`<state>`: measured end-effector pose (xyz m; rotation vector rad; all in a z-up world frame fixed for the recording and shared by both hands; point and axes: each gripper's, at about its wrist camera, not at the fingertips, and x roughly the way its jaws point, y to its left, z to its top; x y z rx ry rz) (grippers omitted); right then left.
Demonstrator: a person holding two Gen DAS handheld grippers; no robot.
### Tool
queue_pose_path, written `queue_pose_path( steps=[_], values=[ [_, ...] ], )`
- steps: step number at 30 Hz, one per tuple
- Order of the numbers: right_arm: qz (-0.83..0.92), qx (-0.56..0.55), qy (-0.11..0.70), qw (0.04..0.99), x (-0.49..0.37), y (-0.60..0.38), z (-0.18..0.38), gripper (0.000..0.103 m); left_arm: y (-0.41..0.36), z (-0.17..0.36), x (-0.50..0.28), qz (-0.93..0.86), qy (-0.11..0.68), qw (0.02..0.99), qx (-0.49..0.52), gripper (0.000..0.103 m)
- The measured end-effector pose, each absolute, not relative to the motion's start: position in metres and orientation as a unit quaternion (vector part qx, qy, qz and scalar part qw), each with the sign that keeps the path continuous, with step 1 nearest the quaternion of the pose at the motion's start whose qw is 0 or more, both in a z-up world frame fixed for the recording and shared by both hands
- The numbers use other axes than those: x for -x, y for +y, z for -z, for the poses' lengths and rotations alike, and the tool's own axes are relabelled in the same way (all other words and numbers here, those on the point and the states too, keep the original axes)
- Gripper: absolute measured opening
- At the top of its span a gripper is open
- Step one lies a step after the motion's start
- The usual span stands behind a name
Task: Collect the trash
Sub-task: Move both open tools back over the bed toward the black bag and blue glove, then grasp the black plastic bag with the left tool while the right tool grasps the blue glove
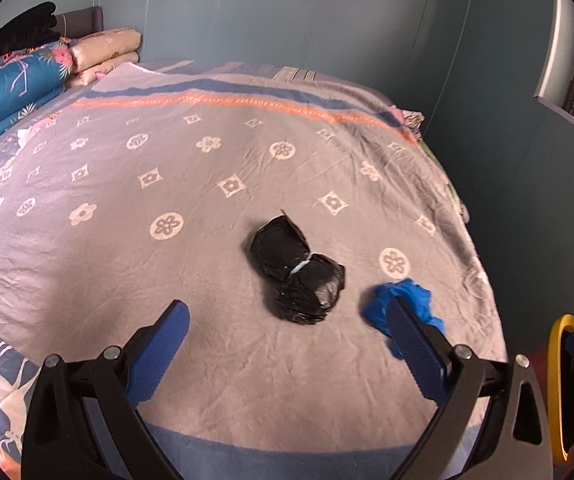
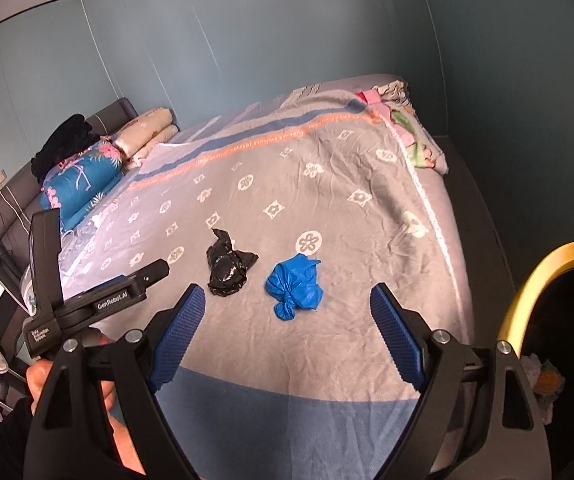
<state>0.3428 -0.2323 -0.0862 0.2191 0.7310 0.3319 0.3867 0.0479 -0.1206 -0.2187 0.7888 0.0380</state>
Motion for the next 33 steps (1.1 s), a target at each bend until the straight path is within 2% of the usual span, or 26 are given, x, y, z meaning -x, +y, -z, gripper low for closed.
queue_pose_path(
  steps=[24, 33],
  values=[
    [-0.133, -0.07, 0.435, 0.888, -0.465, -0.169, 0.198, 0.081, 0.072, 0.203, -0.498, -0.028, 0.457, 0.878, 0.136, 0.095],
    [-0.131, -0.052, 0.444, 0.885, -0.484, -0.159, 0.218, 0.072, 0.057, 0.211, -0.505, 0.001, 0.458, 0.879, 0.13, 0.095]
  ],
)
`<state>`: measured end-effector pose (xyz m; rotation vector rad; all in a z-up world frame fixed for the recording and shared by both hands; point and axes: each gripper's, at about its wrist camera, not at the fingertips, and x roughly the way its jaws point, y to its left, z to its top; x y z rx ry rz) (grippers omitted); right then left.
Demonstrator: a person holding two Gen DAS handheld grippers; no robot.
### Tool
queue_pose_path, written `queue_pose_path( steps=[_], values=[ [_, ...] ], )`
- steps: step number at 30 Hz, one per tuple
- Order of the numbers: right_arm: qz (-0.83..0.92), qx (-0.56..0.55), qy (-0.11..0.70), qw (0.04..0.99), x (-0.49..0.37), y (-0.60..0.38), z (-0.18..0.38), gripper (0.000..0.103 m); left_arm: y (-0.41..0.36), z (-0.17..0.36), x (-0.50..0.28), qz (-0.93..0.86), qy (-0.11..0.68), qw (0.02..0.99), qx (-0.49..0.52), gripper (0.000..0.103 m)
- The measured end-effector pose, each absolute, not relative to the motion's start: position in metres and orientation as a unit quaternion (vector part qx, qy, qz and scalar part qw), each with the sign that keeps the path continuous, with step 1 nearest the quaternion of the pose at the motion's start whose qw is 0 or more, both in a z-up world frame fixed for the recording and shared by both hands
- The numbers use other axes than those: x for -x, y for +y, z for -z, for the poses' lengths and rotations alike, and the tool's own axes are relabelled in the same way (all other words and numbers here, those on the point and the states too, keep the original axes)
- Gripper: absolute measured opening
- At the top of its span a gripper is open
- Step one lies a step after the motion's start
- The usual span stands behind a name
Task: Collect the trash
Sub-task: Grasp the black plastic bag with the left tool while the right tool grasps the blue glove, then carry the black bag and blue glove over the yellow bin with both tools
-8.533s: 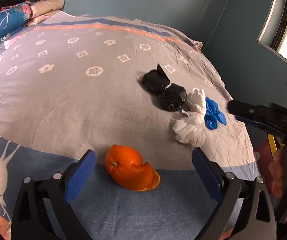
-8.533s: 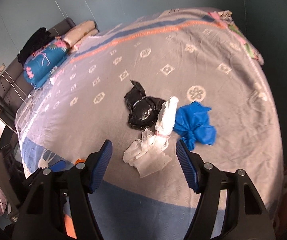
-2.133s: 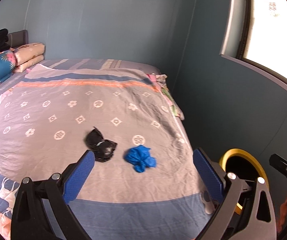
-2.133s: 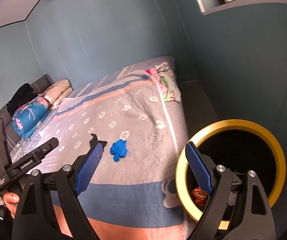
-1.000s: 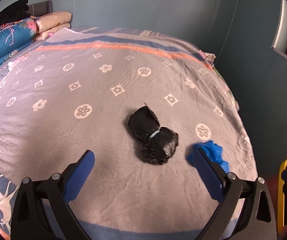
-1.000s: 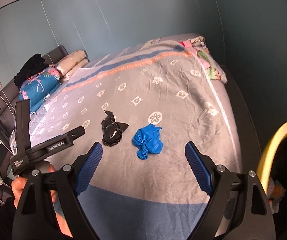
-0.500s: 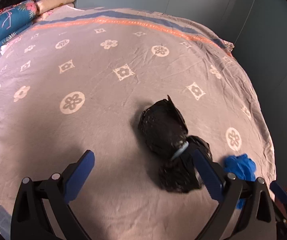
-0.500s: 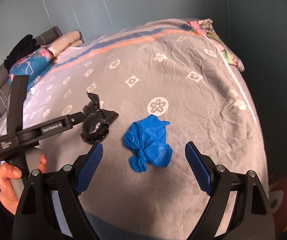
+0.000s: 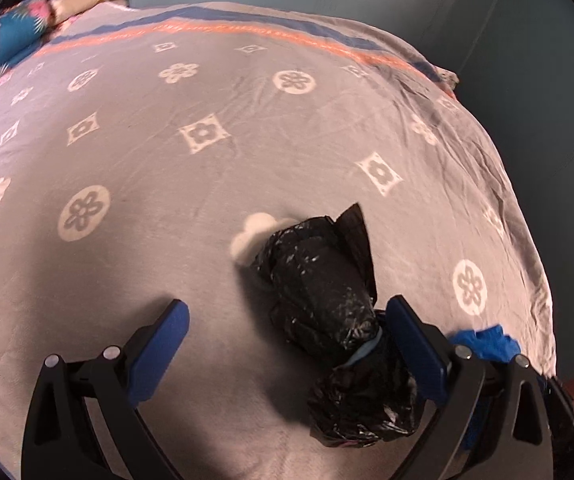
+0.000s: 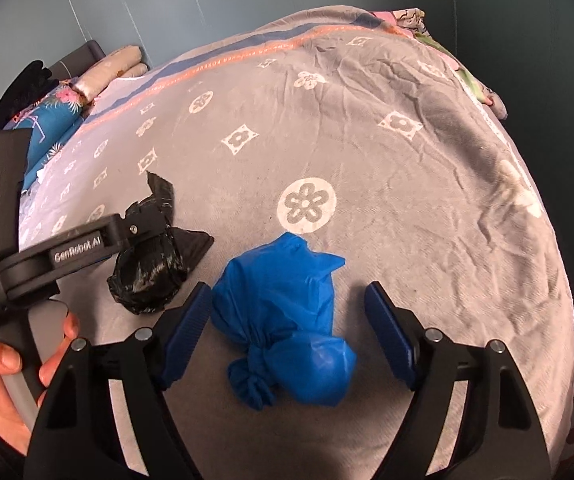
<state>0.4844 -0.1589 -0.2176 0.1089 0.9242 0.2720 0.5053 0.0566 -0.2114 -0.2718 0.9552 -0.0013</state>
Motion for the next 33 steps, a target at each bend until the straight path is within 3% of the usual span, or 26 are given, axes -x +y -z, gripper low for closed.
queue_pose_path(
  steps=[2, 5, 7, 8, 9, 12, 16, 33],
  values=[
    [-0.129, -0.048, 0.444, 0.885, -0.485, -0.157, 0.219, 0.07, 0.055, 0.212, -0.504, 0.008, 0.456, 0.88, 0.132, 0.094],
    [-0.123, -0.042, 0.444, 0.887, -0.485, -0.156, 0.221, 0.067, 0.053, 0.211, -0.502, 0.014, 0.45, 0.883, 0.135, 0.084],
    [-0.117, -0.04, 0.445, 0.887, -0.486, -0.156, 0.222, 0.062, 0.047, 0.21, -0.502, 0.029, 0.449, 0.884, 0.129, 0.063],
    [-0.114, -0.039, 0.445, 0.887, -0.486, -0.156, 0.222, 0.06, 0.044, 0.21, -0.503, 0.035, 0.451, 0.883, 0.124, 0.059],
    [-0.112, -0.037, 0.447, 0.887, -0.486, -0.155, 0.222, 0.053, 0.041, 0.21, -0.503, 0.04, 0.453, 0.882, 0.121, 0.05],
    [-0.115, -0.044, 0.45, 0.885, -0.486, -0.156, 0.22, 0.033, 0.038, 0.208, -0.504, 0.042, 0.453, 0.882, 0.124, 0.041],
    [-0.12, -0.059, 0.447, 0.884, -0.483, -0.161, 0.215, 0.023, 0.041, 0.203, -0.499, 0.052, 0.45, 0.88, 0.147, 0.03],
    [-0.172, -0.073, 0.442, 0.878, -0.42, -0.17, 0.154, 0.019, 0.051, 0.143, -0.424, 0.061, 0.403, 0.905, 0.124, 0.027]
  ],
)
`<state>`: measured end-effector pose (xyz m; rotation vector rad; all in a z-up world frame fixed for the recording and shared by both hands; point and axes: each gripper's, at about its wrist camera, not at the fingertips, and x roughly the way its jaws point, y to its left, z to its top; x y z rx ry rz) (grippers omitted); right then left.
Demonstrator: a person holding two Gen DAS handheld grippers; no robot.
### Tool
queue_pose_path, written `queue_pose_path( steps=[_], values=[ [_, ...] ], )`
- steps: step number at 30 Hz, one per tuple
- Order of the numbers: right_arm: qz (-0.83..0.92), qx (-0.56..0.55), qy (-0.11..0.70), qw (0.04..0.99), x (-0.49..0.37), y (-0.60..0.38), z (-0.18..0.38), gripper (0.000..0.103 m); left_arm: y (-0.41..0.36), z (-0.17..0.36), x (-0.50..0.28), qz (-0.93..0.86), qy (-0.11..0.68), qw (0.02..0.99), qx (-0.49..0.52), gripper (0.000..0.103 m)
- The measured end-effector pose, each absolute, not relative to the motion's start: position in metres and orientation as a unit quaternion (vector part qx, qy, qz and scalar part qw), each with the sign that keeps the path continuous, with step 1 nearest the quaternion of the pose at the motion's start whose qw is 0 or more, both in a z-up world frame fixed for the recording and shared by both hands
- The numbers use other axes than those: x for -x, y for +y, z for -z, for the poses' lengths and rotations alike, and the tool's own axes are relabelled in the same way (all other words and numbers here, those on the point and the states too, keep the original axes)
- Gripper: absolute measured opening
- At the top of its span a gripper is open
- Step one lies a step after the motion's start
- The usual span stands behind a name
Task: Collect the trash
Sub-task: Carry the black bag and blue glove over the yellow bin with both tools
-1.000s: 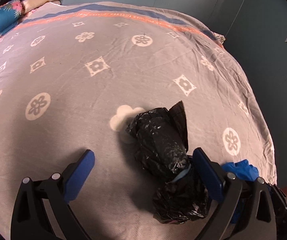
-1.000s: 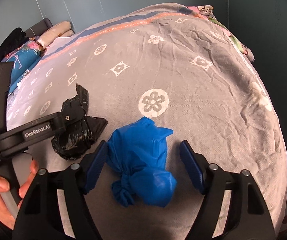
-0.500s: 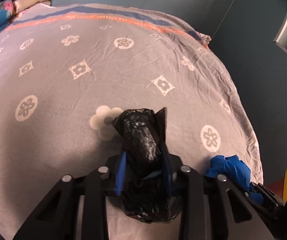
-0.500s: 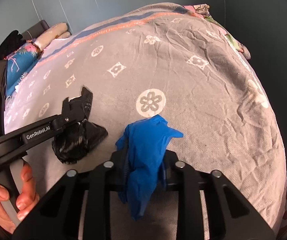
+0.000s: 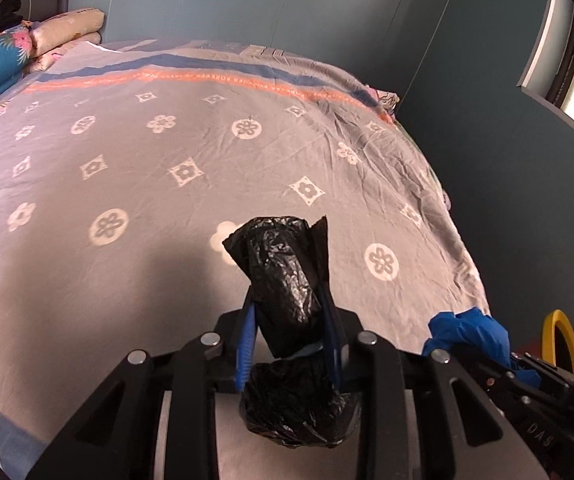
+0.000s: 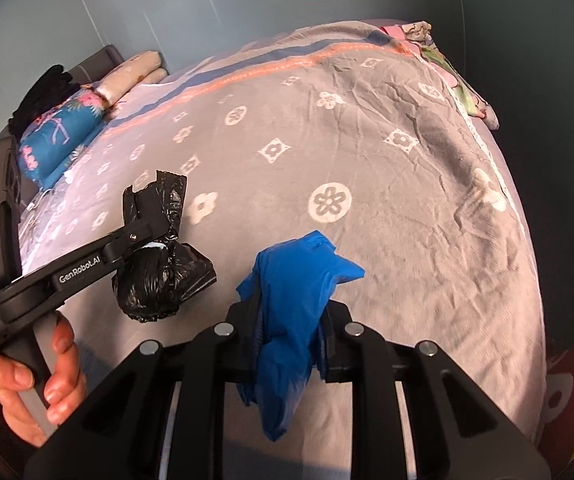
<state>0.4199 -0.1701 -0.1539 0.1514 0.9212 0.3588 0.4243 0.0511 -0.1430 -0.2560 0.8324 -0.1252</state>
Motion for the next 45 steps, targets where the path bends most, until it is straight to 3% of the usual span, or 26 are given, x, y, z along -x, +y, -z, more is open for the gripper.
queue_pose_path(
  steps=[22, 45],
  values=[
    [-0.208, -0.089, 0.424, 0.877, -0.272, -0.227, 0.091, 0.019, 0.021, 0.077, -0.278, 0.111, 0.365, 0.92, 0.093, 0.027],
    [-0.131, -0.157, 0.354, 0.913, -0.231, -0.36, 0.038, 0.019, -0.103, 0.018, -0.252, 0.212, 0.311, 0.926, 0.019, 0.027]
  ],
)
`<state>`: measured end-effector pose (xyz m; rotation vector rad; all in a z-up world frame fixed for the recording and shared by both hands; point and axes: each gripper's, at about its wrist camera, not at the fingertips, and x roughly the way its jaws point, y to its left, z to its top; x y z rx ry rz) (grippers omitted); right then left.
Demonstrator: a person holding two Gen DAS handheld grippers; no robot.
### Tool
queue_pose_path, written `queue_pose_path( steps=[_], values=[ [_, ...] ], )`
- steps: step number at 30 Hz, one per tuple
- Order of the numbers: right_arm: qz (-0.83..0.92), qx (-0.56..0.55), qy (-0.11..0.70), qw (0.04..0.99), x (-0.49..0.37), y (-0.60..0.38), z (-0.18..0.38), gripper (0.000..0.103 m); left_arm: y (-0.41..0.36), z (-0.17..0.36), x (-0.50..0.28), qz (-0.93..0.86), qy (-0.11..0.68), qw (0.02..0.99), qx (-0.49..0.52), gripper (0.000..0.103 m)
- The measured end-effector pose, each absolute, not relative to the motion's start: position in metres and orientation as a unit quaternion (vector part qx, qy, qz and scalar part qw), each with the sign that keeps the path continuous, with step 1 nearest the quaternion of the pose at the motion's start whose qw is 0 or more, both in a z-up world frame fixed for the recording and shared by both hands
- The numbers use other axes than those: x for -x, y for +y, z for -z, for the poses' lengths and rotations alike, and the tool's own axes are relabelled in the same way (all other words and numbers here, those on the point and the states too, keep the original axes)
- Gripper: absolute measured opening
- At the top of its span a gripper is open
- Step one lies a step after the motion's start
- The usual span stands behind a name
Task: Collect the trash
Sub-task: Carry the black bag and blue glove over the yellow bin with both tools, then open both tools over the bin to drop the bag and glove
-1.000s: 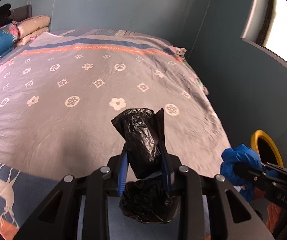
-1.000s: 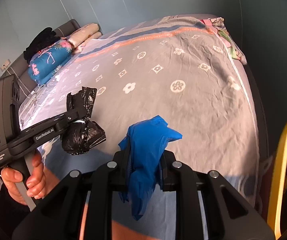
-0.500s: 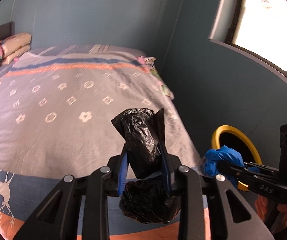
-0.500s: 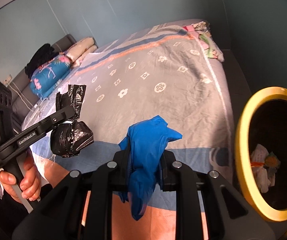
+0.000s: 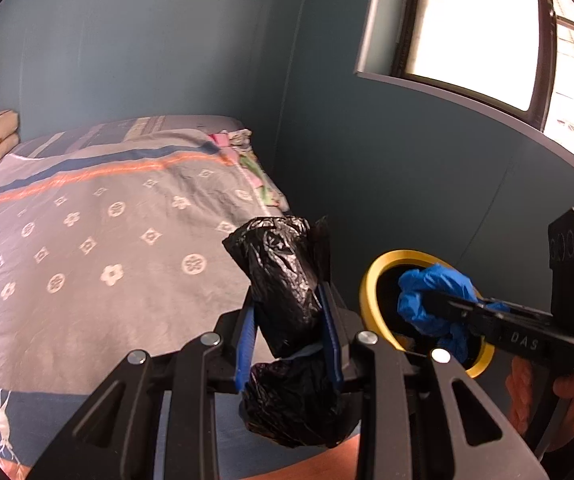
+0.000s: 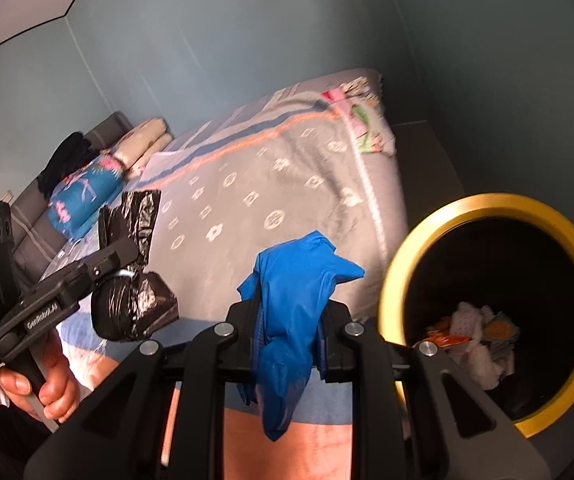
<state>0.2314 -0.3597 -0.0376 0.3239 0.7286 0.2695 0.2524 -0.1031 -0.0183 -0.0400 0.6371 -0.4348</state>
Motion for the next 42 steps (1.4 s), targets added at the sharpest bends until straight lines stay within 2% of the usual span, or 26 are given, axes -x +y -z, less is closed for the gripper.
queue_pose_path(
  steps=[17, 37, 41, 42],
  values=[
    [-0.036, -0.182, 0.312, 0.932, -0.223, -0.455, 0.025, 0.019, -0.207, 0.014, -0.262, 0.28, 0.293, 0.914, -0.035, 0.028],
    [0.033, -0.226, 0.343, 0.911, -0.259, -0.529, 0.069, 0.02, -0.298, 0.085, -0.319, 0.318, 0.363, 0.876, -0.024, 0.03],
    [0.035, -0.235, 0.344, 0.909, -0.262, -0.534, 0.072, 0.021, -0.303, 0.092, -0.325, 0.321, 0.373, 0.87, -0.017, 0.038],
    [0.035, -0.237, 0.344, 0.908, -0.262, -0.534, 0.074, 0.023, -0.302, 0.093, -0.326, 0.322, 0.375, 0.869, -0.013, 0.044]
  ],
)
